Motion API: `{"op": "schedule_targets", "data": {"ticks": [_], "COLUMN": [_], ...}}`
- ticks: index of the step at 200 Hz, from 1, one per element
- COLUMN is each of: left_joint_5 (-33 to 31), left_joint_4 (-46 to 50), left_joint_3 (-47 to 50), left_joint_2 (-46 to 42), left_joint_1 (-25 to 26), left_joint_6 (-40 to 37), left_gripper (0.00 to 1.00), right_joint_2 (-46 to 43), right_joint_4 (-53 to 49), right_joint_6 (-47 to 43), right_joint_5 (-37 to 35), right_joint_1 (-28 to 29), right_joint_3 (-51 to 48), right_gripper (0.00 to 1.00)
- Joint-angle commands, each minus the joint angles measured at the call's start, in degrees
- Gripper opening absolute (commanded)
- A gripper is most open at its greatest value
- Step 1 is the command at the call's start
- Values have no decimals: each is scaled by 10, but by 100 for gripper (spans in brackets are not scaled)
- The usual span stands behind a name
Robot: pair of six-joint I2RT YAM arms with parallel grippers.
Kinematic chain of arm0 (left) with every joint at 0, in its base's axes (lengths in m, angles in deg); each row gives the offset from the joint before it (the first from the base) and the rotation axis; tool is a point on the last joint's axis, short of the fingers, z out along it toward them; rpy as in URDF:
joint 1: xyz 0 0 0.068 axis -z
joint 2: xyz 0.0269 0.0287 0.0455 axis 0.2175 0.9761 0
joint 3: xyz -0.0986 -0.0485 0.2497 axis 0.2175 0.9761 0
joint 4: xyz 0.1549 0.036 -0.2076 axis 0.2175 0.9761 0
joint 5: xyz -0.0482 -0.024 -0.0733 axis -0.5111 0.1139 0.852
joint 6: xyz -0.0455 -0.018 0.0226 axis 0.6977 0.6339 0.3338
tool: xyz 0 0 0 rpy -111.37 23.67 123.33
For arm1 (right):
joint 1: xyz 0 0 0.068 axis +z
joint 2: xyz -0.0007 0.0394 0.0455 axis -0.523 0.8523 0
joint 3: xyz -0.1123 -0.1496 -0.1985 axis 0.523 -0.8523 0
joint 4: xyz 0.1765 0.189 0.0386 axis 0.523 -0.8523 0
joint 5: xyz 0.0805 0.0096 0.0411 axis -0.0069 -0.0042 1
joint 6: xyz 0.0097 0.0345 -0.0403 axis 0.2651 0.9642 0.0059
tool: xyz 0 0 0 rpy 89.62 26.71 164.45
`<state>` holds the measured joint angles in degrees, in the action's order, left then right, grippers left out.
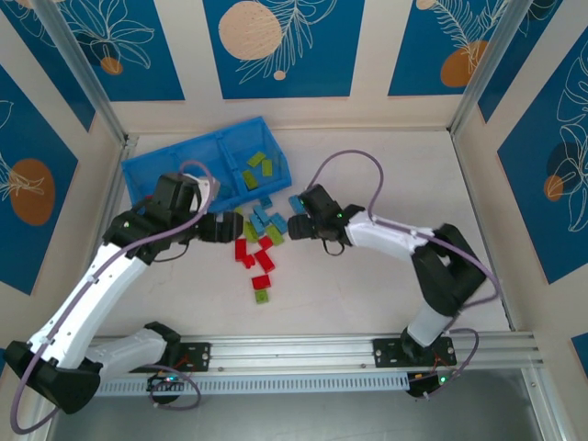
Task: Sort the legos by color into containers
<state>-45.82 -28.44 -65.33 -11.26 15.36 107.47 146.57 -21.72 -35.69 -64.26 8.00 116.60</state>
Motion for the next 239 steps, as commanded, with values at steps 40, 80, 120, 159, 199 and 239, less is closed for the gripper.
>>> {"op": "schedule_targets", "data": {"ticks": [40,80,120,159,199,239], "left_joint_5": [14,11,-28,-78,-109,-132], "left_joint_4": [-45,-65,-77,-85,-104,-109], "left_joint_3": [88,119,133,145,164,178], "left_joint_2": [-26,-58,-93,-126,-183,-221], "left_joint_1": [3,3,-2,-3,-13,-16], "left_joint_6": [-162,-184,-182,-161,-164,-164], "left_gripper": [100,100,100,100,100,100], "right_joint_2": [191,252,184,41,12,183], "right_joint_4": [-25,-52,-36,32,159,132], "right_joint_6": [-85,-98,-99,-110,-103,-107], "right_joint_5": [38,-1,-4,-52,35,11], "right_joint_1": [-44,-53,-31,31,107,134], "right_joint_3": [198,246,204,144,142,333], "right_gripper": [74,49,28,28,28,28]}}
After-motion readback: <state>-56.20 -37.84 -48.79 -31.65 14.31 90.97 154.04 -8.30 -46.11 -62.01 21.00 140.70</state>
